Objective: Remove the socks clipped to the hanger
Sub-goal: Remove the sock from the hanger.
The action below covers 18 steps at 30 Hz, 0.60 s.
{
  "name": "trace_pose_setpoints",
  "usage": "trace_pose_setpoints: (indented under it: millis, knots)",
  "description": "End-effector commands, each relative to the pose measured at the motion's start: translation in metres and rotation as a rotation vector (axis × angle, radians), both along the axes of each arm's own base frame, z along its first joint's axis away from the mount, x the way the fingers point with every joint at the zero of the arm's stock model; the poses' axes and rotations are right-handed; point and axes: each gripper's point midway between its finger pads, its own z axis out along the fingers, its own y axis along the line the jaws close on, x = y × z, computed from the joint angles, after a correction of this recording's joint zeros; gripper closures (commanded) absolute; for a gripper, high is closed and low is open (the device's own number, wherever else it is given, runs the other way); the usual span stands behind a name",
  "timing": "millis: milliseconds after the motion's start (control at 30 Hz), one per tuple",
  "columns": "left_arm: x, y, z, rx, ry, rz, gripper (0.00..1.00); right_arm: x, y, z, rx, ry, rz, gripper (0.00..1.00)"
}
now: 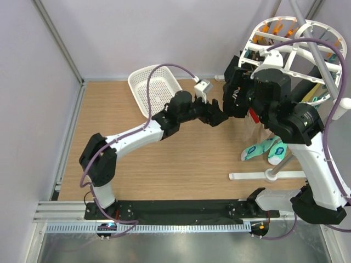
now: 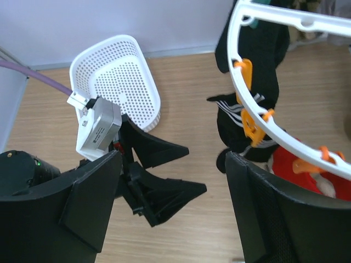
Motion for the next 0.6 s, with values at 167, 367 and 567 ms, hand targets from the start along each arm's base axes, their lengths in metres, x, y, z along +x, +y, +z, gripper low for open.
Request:
trace_pose_setpoints:
  millis: [167,367,567]
  knots:
    - [0.007,-0.043,0.063,-0.303,-0.195,-0.074,0.26,-0.024,-0.04,-0.019,-0.005,0.023,-0.132,0.23]
    - [0.013,-0.064,0.056,-0.34,-0.179,-0.085,0.24,-0.021,-0.04,-0.04,-0.021,0.069,-0.164,0.27]
    - [0.012,-0.074,0.055,-0.354,-0.203,-0.093,0.24,-0.025,-0.047,-0.035,-0.015,0.05,-0.182,0.27]
